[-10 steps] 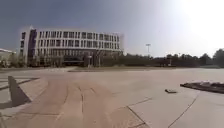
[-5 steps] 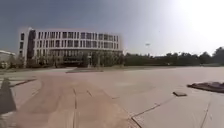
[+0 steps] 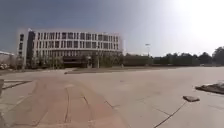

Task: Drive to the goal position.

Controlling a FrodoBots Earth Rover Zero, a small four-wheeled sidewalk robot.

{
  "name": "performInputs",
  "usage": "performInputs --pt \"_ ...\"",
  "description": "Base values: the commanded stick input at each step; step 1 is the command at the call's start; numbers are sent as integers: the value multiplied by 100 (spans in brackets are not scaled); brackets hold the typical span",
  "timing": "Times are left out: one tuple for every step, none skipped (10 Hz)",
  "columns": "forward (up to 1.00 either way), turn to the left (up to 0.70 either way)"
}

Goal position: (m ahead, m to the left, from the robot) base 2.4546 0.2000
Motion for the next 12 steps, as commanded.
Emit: performInputs --pt "70 24" --pt "70 10" --pt "70 -2" --pt "70 -2" --pt "70 -2" --pt "70 -2" --pt "70 -2" --pt "70 -2" --pt "70 -2" --pt "70 -2" --pt "70 -2" --pt "70 -2"
